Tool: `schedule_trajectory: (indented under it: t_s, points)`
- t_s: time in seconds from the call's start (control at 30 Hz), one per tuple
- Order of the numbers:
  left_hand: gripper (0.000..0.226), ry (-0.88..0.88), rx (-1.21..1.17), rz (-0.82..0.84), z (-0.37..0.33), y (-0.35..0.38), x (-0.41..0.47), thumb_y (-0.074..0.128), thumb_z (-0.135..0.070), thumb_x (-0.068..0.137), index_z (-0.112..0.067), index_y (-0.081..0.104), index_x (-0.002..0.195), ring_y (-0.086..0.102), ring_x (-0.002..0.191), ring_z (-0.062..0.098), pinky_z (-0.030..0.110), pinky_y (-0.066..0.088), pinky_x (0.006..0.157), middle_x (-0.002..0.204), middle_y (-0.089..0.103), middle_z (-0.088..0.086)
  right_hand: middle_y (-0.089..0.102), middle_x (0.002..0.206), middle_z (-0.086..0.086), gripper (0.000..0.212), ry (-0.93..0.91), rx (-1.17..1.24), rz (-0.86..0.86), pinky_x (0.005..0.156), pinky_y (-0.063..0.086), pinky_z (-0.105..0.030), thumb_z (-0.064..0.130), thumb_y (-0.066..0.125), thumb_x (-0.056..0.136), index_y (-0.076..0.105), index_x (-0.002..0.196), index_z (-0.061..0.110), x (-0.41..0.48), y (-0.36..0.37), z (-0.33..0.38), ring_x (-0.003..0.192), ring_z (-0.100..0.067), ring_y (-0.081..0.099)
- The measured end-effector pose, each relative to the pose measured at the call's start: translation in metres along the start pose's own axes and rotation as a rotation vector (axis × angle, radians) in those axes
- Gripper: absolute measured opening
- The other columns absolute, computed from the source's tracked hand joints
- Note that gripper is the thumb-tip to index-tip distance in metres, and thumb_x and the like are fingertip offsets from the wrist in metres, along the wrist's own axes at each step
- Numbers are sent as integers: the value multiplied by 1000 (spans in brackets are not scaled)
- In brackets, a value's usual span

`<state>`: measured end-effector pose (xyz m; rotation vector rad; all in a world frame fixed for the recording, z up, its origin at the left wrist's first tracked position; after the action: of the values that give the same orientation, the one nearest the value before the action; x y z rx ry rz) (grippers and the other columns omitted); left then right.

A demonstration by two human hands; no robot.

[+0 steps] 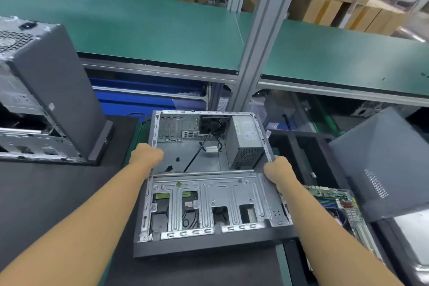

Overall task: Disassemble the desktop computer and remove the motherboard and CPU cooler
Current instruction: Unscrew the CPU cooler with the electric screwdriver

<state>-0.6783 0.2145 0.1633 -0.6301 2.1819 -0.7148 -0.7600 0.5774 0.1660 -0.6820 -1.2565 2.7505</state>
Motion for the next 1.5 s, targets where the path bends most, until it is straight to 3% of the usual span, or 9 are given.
schedule_trajectory:
  t_s: [0.33, 0.47, 0.6, 0.77, 0.93, 1.07, 1.13, 1.27, 1.5]
  points:
    - [7, 297, -124, -168, -54, -42, 3, 53, -5, 83, -11, 56, 84, 56, 66, 29, 26, 42, 52, 79, 58, 12, 58, 71, -1, 21, -264, 115, -296, 48, 33, -27, 1, 46, 82, 49, 72, 19, -15, -26, 22, 58, -19, 49]
    - [26, 469, -277, -242, -60, -59, -13, 50, 0, 78, -25, 57, 79, 56, 64, 19, 24, 38, 49, 76, 62, -1, 58, 66, 10, 27, -347, 329, -413, 46, 36, -27, 4, 47, 81, 59, 90, 27, -24, -28, 29, 58, -15, 53]
    - [35, 581, -437, -319, -45, -61, -28, 55, 1, 80, -30, 60, 96, 58, 60, 1, 13, 42, 45, 75, 63, -11, 63, 73, 18, 62, -371, 555, -388, 46, 43, -10, -1, 49, 84, 52, 133, 38, -29, -19, 27, 55, 1, 55]
    - [47, 522, -482, -272, -6, -46, -26, 56, 0, 82, -46, 58, 95, 58, 62, 17, 27, 47, 49, 76, 63, 3, 63, 100, 17, 70, -281, 564, -316, 75, 49, -22, -3, 53, 88, 39, 147, 31, -43, 11, -1, 83, 1, 61]
    - [39, 552, -459, -277, 34, -38, -36, 62, -9, 83, -44, 53, 97, 59, 71, -8, 18, 41, 60, 80, 61, -18, 67, 97, -3, 47, -133, 605, -241, 71, 45, -27, -1, 57, 89, 49, 134, 12, -56, 35, -32, 77, -19, 60]
    - [8, 442, -414, -196, 64, -17, -41, 59, -27, 91, -28, 61, 98, 61, 84, 20, 35, 42, 68, 82, 65, -8, 65, 90, 2, 27, -54, 625, -288, 66, 43, -31, 10, 55, 90, 57, 115, 21, -68, 43, -31, 82, -25, 60]
    - [23, 344, -395, -161, 66, -10, -44, 50, -40, 93, -21, 61, 97, 61, 90, 31, 40, 45, 73, 86, 65, 3, 65, 92, 0, 17, 67, 655, -260, 63, 41, -32, 24, 52, 92, 56, 108, 21, -74, 47, -30, 85, -27, 58]
    - [45, 143, -413, -71, 60, 1, -41, 41, -51, 94, -20, 50, 126, 59, 100, 35, 48, 50, 93, 110, 59, 6, 49, 133, -4, 44, 323, 884, -35, 92, 49, -61, 35, 45, 99, 38, 142, 26, -75, 57, -24, 122, -38, 48]
    - [68, 79, -488, -66, 49, 12, -22, 36, -64, 97, -11, 33, 140, 43, 67, 15, 35, 36, 62, 82, 47, -1, 45, 99, -3, 33, 346, 1023, -105, 85, 56, -54, 16, 47, 103, 44, 135, 7, -56, 58, -9, 98, -27, 47]
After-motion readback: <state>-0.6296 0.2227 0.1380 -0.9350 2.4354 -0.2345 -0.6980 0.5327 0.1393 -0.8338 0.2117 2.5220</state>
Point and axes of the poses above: each hand's wrist, its own x-axis towards the middle knuckle, its own y-axis out of the palm, z = x × y, the point moved 3 cm from there along x, towards the middle knuckle
